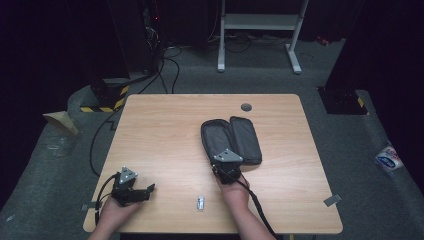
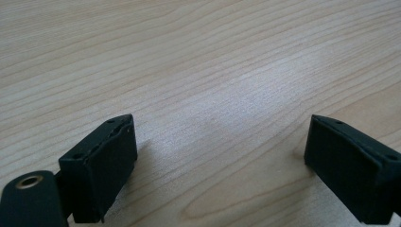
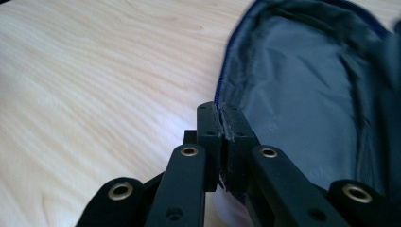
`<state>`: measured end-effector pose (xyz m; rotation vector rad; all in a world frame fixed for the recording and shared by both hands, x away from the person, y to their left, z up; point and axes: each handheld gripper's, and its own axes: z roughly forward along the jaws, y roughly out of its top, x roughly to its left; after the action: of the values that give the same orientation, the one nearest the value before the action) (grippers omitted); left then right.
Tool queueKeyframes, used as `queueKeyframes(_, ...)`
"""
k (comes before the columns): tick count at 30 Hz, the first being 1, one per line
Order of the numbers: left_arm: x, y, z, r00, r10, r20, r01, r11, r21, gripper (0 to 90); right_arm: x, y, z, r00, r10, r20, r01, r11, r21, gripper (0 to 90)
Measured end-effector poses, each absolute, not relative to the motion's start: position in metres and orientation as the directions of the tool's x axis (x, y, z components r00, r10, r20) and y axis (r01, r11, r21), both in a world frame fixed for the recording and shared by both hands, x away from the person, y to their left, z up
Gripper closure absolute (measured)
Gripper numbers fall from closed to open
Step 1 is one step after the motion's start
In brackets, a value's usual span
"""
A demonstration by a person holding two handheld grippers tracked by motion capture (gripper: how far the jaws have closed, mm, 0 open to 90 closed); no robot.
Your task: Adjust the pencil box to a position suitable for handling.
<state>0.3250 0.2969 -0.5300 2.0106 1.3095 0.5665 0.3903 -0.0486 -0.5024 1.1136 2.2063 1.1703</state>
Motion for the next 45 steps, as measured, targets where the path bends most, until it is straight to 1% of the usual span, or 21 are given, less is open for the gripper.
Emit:
queueKeyframes(2, 0.325, 0.297, -0.530, 0.404, 0.915, 0.001, 0.627, -0.278, 0.728, 10.4, 0.384, -0.057, -0.503, -0.598, 0.802, 0.018, 0.463, 0.327, 0.824, 85.9)
queueKeyframes(10, 0.325, 0.297, -0.530, 0.405, 0.914, 0.001, 0.627, -0.278, 0.728, 10.4, 0.357, -0.101, -0.504, -0.573, 0.819, -0.031, 0.443, 0.341, 0.829, 82.3)
queueKeyframes(16, 0.325, 0.297, -0.530, 0.401, 0.916, 0.006, 0.625, -0.278, 0.729, 11.1, 0.351, -0.134, -0.502, -0.527, 0.849, -0.048, 0.448, 0.325, 0.833, 79.7)
queueKeyframes(20, 0.325, 0.297, -0.530, 0.400, 0.916, 0.006, 0.624, -0.277, 0.730, 11.8, 0.352, -0.142, -0.503, -0.509, 0.860, -0.046, 0.453, 0.313, 0.835, 78.2)
queueKeyframes(24, 0.324, 0.297, -0.530, 0.403, 0.915, 0.007, 0.618, -0.278, 0.735, 14.7, 0.351, -0.148, -0.500, -0.503, 0.863, -0.043, 0.444, 0.301, 0.844, 73.6)
queueKeyframes(27, 0.323, 0.297, -0.529, 0.408, 0.913, 0.008, 0.616, -0.281, 0.736, 16.3, 0.350, -0.149, -0.499, -0.504, 0.863, -0.041, 0.436, 0.295, 0.850, 72.0)
queueKeyframes(28, 0.323, 0.297, -0.529, 0.410, 0.912, 0.005, 0.613, -0.279, 0.739, 17.3, 0.348, -0.150, -0.498, -0.505, 0.862, -0.032, 0.431, 0.284, 0.857, 69.4)
queueKeyframes(29, 0.323, 0.297, -0.529, 0.410, 0.912, 0.005, 0.613, -0.279, 0.739, 18.1, 0.348, -0.150, -0.498, -0.505, 0.862, -0.032, 0.431, 0.284, 0.857, 69.4)
queueKeyframes(34, 0.322, 0.297, -0.529, 0.409, 0.912, 0.004, 0.612, -0.278, 0.740, 19.0, 0.347, -0.154, -0.486, -0.482, 0.876, -0.020, 0.406, 0.244, 0.881, 65.4)
queueKeyframes(37, 0.322, 0.297, -0.529, 0.409, 0.912, 0.004, 0.612, -0.277, 0.740, 19.1, 0.353, -0.161, -0.478, -0.449, 0.893, -0.005, 0.404, 0.208, 0.891, 62.1)
queueKeyframes(38, 0.322, 0.297, -0.529, 0.409, 0.913, 0.003, 0.612, -0.277, 0.741, 19.1, 0.359, -0.166, -0.476, -0.414, 0.910, 0.008, 0.417, 0.182, 0.891, 59.2)
queueKeyframes(41, 0.322, 0.297, -0.529, 0.409, 0.913, 0.004, 0.612, -0.277, 0.741, 19.1, 0.365, -0.168, -0.479, -0.388, 0.922, 0.005, 0.440, 0.180, 0.880, 56.8)
queueKeyframes(45, 0.323, 0.298, -0.529, 0.410, 0.912, 0.007, 0.610, -0.280, 0.741, 19.6, 0.374, -0.175, -0.493, -0.347, 0.938, 0.020, 0.502, 0.167, 0.849, 56.5)
